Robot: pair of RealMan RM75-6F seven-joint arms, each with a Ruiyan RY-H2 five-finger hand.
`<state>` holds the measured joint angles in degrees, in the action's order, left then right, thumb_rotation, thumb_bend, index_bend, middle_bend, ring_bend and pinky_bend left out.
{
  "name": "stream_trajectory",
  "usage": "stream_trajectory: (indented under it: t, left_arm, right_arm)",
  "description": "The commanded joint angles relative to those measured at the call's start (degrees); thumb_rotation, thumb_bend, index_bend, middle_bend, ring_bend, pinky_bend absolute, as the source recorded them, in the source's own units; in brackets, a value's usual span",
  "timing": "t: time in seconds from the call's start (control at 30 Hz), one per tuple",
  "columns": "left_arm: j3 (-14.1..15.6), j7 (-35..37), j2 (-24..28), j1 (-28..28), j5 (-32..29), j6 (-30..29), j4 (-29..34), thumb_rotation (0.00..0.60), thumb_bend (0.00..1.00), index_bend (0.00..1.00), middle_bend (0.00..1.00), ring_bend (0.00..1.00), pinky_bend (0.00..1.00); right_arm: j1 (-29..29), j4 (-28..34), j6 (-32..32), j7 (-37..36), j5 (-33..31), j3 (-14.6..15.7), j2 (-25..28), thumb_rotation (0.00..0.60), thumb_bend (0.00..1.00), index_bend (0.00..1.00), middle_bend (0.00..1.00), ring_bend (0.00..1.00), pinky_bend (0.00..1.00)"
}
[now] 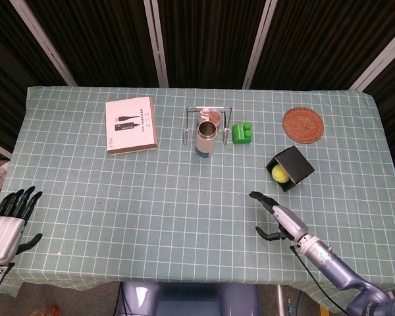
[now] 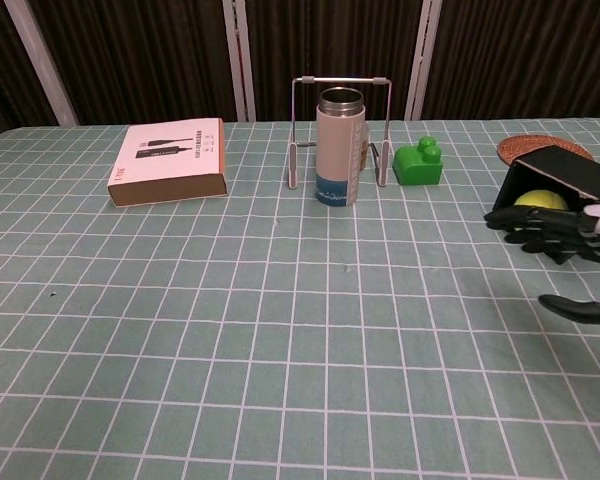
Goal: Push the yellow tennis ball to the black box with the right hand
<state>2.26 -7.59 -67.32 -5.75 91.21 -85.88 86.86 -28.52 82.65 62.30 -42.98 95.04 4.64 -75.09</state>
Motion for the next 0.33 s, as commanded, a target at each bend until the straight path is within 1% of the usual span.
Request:
stream_trajectory:
  t: [0.03,0.1,0.17,0.27,0.3,0.33]
  left_arm:
    - [0.69,0.83,0.38,0.74,1.63,-1.61,-0.19,0.600,0.17,0.00,0.00,0.01,0.09]
    - [0.84,0.96,0.37,1.07,2.26,-2.44,-0.39,0.600,0.17,0.00,0.00,0.01,0.09]
    - [0.85,0.96,0.26,1.35,2.51,-3.01,-0.58,0.600,0.17,0.00,0.00,0.01,0.09]
    - [0.80,0.83,0.07,1.51,2.52,-3.16,-0.86,0.600,0.17,0.00,0.00,0.01,0.09]
    - [0.77,0.81,0.03,1.53,2.48,-3.16,-0.90,0.600,0.17,0.00,0.00,0.01,0.09]
    - [0.64,0.71,-0.03,1.54,2.31,-3.15,-0.97,0.600,0.17,0.00,0.00,0.01,0.09]
  right_arm:
    - [11.67,6.66,14.01,30.28,-1.38,1.97,4.39,0.600,0.44,0.00,0.00,0.00,0.00]
    - [14.41,8.16,17.15,35.64,-1.83,2.50,4.73,0.600,0.43,0.00,0.00,0.00,0.00]
    - [16.60,8.97,19.75,39.21,-2.11,2.87,5.01,0.600,0.42,0.00,0.00,0.00,0.00]
    - [18.97,8.42,23.34,45.68,-2.43,2.28,4.74,0.600,0.40,0.00,0.00,0.00,0.00]
    - [19.35,8.22,24.07,46.83,-2.57,1.98,4.57,0.600,0.39,0.00,0.00,0.00,0.00]
    - [20.02,7.75,25.56,48.99,-2.85,1.23,4.07,0.600,0.38,0.00,0.00,0.00,0.00]
